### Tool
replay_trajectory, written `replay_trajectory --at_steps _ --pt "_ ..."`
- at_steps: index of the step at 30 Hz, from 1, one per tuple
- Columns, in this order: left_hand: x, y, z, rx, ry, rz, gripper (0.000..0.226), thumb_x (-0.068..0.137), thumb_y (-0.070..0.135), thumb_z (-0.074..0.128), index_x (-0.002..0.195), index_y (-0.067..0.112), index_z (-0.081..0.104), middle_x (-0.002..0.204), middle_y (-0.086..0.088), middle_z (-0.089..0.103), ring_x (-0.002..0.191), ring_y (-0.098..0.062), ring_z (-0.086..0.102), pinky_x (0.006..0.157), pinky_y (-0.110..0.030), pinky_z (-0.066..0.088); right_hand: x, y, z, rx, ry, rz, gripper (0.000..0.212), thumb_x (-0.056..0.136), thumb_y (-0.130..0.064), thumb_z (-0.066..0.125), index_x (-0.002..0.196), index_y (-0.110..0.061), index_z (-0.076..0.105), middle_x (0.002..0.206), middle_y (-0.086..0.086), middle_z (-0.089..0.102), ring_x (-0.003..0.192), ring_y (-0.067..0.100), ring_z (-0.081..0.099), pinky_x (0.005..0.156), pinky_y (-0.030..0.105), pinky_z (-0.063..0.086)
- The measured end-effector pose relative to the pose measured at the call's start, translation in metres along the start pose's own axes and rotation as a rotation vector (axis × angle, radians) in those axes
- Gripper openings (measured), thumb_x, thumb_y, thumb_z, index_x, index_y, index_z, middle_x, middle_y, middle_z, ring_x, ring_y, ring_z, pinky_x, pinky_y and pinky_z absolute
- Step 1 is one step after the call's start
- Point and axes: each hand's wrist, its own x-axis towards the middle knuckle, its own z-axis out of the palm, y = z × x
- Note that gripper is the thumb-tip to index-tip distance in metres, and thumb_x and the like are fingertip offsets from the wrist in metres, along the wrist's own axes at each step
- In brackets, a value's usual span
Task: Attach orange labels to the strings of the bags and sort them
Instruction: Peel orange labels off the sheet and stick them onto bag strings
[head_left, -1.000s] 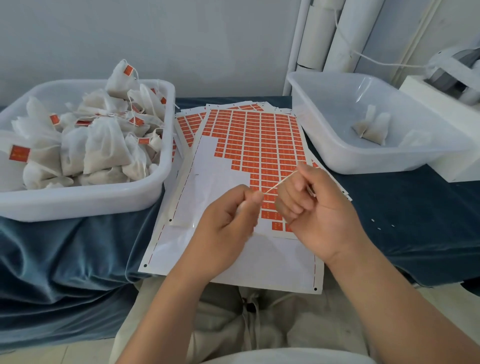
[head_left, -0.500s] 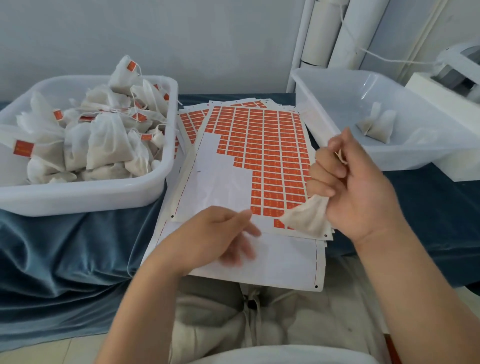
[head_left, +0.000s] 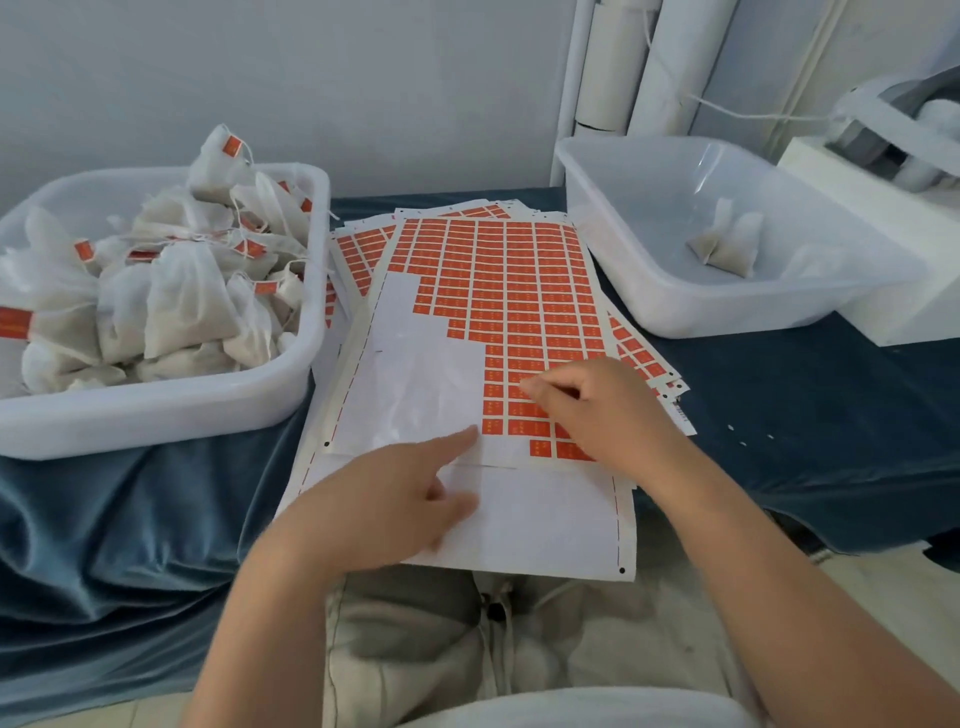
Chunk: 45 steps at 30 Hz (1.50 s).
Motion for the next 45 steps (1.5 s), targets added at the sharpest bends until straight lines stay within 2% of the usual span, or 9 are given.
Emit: replay_trajectory --at_steps 3,6,10,17,23,27,36,42,45 --pt "0.013 0.01 0.009 0.21 0.501 -0.057 0.064 0.093 0.066 0.062 0.152 0.046 0.046 0.114 0.02 0.065 0.102 -0.005 0.059 0.1 -0.032 0.053 -0.003 0.002 0.015 -0.263 0.033 -0.12 0.037 0.102 -0.058 0.055 0.076 -0.034 0.068 0.073 -0.018 0.065 0.072 0.002 0.065 0.067 0.015 0.042" --pt "0.024 0.003 0.015 0.325 0.578 -0.071 0.085 0.086 0.081 0.057 0.157 0.039 0.037 0.167 0.008 0.036 0.154 -0.021 0.03 0.123 -0.043 0.03 -0.006 -0.002 0.021 -0.423 0.108 -0.203 0.041 0.093 -0.076 0.051 0.087 -0.04 0.068 0.076 -0.027 0.056 0.062 -0.002 0.054 0.06 0.013 0.034" --pt "0.027 -0.006 0.012 0.248 0.561 -0.065 0.078 0.082 0.088 0.052 0.144 0.041 0.053 0.143 0.016 0.062 0.123 -0.013 0.061 0.088 -0.028 0.039 -0.01 -0.007 0.024 -0.43 0.156 -0.364 0.047 0.093 -0.07 0.06 0.113 -0.032 0.077 0.094 -0.018 0.067 0.072 -0.001 0.048 0.063 0.009 0.027" --pt "0.026 -0.008 0.005 0.192 0.612 -0.075 0.046 0.096 0.07 0.055 0.133 0.046 0.068 0.131 0.018 0.072 0.113 -0.013 0.067 0.087 -0.025 0.042 -0.013 -0.012 0.025 -0.421 0.156 -0.43 0.03 0.1 -0.048 0.065 0.112 -0.023 0.078 0.096 -0.008 0.071 0.076 0.002 0.05 0.066 0.009 0.025" --pt "0.025 0.003 0.017 0.137 0.83 0.106 0.038 0.101 0.053 0.049 0.085 0.031 0.076 0.071 0.011 0.068 0.064 -0.014 0.061 0.059 -0.029 0.05 -0.014 -0.016 0.019 -0.327 0.26 -0.404 0.032 0.099 -0.046 0.068 0.114 -0.02 0.078 0.099 -0.007 0.073 0.084 0.01 0.065 0.073 0.013 0.037" --pt "0.024 0.006 0.018 0.05 0.996 0.223 0.023 0.105 0.033 0.062 0.091 0.023 0.077 0.077 0.008 0.071 0.067 -0.017 0.063 0.062 -0.033 0.054 -0.016 -0.014 0.016 -0.368 0.328 -0.498 0.035 0.096 -0.044 0.073 0.118 -0.017 0.077 0.098 -0.004 0.073 0.083 0.007 0.064 0.076 0.013 0.041" --pt "0.017 0.017 0.013 -0.565 0.826 0.19 0.02 0.103 0.031 0.06 0.086 0.034 0.069 0.087 0.02 0.07 0.083 0.0 0.064 0.066 -0.006 0.045 -0.012 -0.023 0.007 -0.056 0.236 -0.335 0.028 0.094 -0.056 0.067 0.102 -0.03 0.074 0.085 -0.02 0.064 0.078 0.002 0.058 0.073 0.006 0.042" --pt "0.008 0.028 0.013 -0.316 0.787 0.211 0.016 0.099 0.05 0.059 0.107 0.043 0.071 0.096 0.028 0.07 0.097 0.006 0.063 0.071 -0.006 0.044 -0.011 -0.024 -0.007 0.082 0.193 -0.281 0.036 0.088 -0.064 0.059 0.101 -0.035 0.077 0.093 -0.022 0.07 0.095 0.0 0.062 0.077 0.005 0.044" --pt "0.008 0.032 0.014 -0.486 0.727 0.157 0.012 0.098 0.048 0.065 0.094 0.044 0.075 0.082 0.027 0.072 0.082 0.007 0.066 0.061 -0.006 0.046 -0.014 -0.028 -0.008 0.073 0.202 -0.32 0.022 0.093 -0.058 0.059 0.101 -0.043 0.072 0.102 -0.018 0.074 0.101 0.001 0.064 0.081 0.008 0.049"
